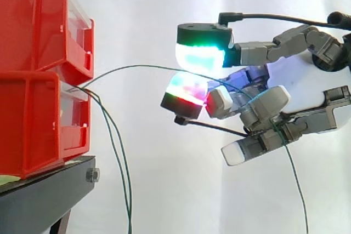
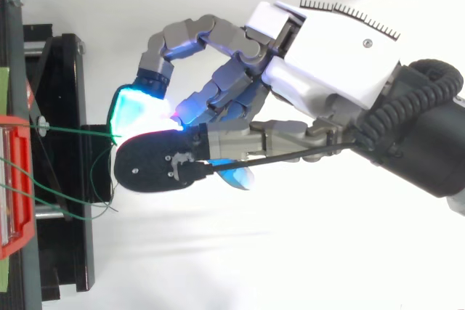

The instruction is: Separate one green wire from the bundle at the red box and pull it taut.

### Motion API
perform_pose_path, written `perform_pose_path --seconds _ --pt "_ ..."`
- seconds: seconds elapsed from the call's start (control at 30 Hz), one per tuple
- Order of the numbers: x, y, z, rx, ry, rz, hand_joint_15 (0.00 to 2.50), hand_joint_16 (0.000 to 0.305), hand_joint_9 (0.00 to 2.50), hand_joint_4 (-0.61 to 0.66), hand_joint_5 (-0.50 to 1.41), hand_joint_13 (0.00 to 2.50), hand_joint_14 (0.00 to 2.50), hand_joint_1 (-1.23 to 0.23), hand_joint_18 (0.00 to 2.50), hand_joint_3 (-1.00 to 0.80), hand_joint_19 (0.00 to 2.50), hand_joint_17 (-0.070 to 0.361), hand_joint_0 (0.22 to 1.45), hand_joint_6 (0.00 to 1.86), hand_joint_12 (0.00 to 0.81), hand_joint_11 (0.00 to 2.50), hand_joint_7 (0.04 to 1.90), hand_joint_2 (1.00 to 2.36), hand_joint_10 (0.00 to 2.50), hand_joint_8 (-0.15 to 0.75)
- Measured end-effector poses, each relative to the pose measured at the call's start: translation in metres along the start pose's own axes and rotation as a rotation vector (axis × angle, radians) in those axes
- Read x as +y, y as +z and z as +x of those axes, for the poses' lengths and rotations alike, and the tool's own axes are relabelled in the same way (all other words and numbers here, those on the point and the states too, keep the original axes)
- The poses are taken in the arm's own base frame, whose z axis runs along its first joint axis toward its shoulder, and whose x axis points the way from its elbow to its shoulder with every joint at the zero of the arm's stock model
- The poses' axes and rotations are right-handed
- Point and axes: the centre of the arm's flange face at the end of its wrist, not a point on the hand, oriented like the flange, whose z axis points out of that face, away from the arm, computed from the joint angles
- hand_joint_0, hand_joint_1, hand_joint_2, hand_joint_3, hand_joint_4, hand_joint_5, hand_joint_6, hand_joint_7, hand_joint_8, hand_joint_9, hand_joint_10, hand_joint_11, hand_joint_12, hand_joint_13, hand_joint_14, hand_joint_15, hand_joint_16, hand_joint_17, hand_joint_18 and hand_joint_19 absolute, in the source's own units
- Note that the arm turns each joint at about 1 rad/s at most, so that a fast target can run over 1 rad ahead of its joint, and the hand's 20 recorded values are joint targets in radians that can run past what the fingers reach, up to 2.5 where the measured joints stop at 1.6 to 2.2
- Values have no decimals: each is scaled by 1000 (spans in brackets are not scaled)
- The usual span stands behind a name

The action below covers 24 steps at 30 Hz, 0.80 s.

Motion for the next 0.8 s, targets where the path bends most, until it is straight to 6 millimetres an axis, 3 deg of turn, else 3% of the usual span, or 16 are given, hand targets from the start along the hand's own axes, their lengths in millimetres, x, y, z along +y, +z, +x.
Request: perform_pose_path --seconds 0.17,0.5,0.6,0.8 --pt "0 0 0 0 0 0 1279 48 1254 -57 -193 1533 21 -766 955 -221 499 109 664 937 350 1073 1154 1021 22 271" --pt "0 0 0 0 0 0 1180 48 1287 -99 -176 1454 24 -776 953 -163 486 107 658 925 370 1077 1246 1024 23 273" --pt "0 0 0 0 2 0 1090 47 1293 -104 -172 1357 26 -779 947 -157 477 107 657 922 387 1080 1260 1024 24 276" --pt "-1 0 0 1 3 2 663 48 1221 -101 -161 979 23 -801 903 -160 435 107 651 905 384 951 1313 1021 23 260"
